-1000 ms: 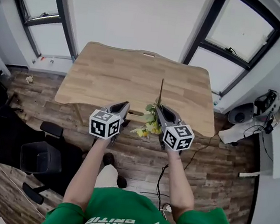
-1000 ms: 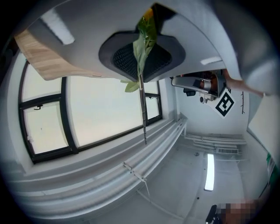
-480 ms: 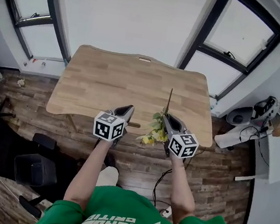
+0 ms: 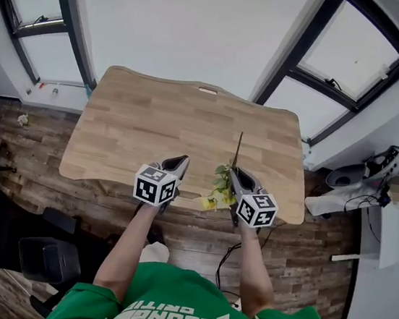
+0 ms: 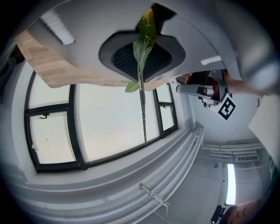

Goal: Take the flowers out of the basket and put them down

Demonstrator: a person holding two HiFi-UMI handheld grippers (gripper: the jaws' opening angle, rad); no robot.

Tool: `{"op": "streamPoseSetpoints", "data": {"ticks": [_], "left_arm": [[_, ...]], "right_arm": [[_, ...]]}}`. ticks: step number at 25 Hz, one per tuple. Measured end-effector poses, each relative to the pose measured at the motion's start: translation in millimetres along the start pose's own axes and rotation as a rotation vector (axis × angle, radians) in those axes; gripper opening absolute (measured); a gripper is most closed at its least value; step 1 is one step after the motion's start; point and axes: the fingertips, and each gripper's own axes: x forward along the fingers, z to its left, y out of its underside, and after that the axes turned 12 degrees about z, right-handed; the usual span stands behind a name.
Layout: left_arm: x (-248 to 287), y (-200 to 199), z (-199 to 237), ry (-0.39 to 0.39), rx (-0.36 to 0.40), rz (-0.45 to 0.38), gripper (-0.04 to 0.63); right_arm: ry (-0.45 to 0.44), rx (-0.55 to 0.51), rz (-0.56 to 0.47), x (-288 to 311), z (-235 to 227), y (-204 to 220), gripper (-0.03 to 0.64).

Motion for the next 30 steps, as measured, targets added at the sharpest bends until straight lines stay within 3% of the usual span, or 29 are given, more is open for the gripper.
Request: {"op": "streamPoseSetpoints", "data": {"ticks": [16,30], "left_arm": [[41.9,-12.8,53.8,0.016,-0.058,0.032,0.018],[92.5,-38.7,76.1,-0.058,-0.094,0.038,0.018]], "right_arm": [[0.059,0.043,0.089,59.7,-46.1,6.1,0.051],[-0.078,-0.007,0.131,118.6,-94.6,-13.8,0.051]]}}
